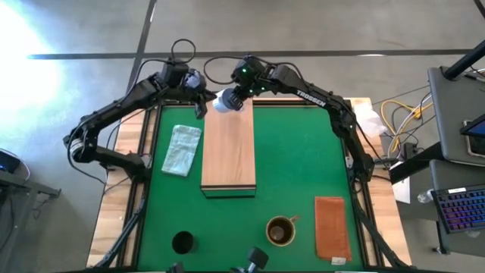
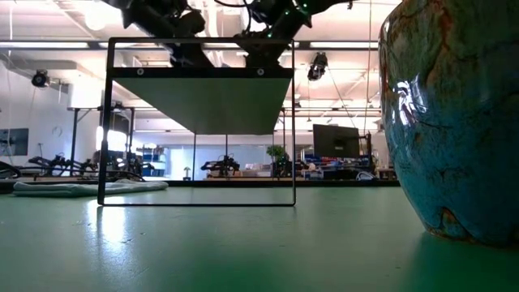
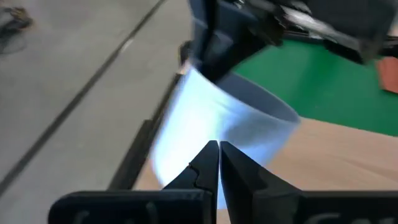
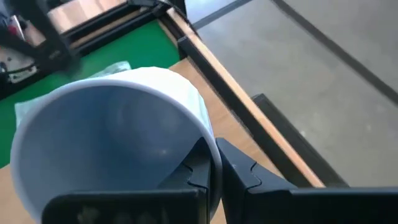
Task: Stack small to large cups/mugs on shelf
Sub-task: Put the blue mug on the shelf, then put the green mug on the shelf
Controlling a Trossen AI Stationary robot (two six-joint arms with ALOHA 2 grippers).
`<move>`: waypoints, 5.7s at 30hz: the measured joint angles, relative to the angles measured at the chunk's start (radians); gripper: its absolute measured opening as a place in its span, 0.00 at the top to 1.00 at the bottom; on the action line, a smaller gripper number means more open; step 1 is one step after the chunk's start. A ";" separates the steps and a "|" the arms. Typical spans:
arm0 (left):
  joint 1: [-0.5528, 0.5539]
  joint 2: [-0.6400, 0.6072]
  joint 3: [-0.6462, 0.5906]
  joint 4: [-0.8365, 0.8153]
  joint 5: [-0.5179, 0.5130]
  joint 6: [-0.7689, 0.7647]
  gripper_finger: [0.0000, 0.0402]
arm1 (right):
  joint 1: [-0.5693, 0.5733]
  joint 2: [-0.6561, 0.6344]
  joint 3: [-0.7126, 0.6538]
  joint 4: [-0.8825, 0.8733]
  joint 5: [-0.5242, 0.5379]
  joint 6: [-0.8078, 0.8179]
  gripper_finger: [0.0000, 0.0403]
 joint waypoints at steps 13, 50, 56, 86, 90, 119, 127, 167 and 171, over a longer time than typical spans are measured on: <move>-0.003 0.049 -0.063 0.006 0.014 -0.003 1.00 | -0.002 0.004 -0.001 0.046 -0.058 0.013 0.86; -0.005 0.055 -0.082 -0.020 0.009 -0.055 1.00 | -0.027 0.001 -0.081 0.129 -0.084 0.034 0.70; -0.013 0.055 -0.083 -0.020 0.011 -0.056 1.00 | -0.030 0.001 -0.088 0.159 -0.088 0.012 0.71; -0.013 0.052 -0.083 -0.010 -0.112 0.036 1.00 | 0.106 -0.061 0.006 -0.324 0.028 0.195 0.98; -0.013 0.052 -0.084 0.031 -0.114 0.053 1.00 | 0.110 -0.050 -0.001 -0.329 0.028 0.209 0.98; -0.013 0.007 -0.086 -0.064 -0.102 0.024 1.00 | 0.078 -0.038 -0.027 -0.237 -0.080 0.143 0.98; -0.019 -0.172 -0.086 -0.070 -0.101 -0.074 1.00 | 0.101 -0.202 -0.036 -0.294 -0.058 -0.035 0.98; -0.446 -0.336 -0.089 -0.312 -0.373 -0.673 0.71 | 0.470 -0.862 -0.844 -0.444 0.062 0.556 0.65; -0.530 -0.333 -0.089 -0.312 -0.460 -0.720 0.71 | 0.564 -0.919 -0.934 -0.397 0.062 0.697 0.67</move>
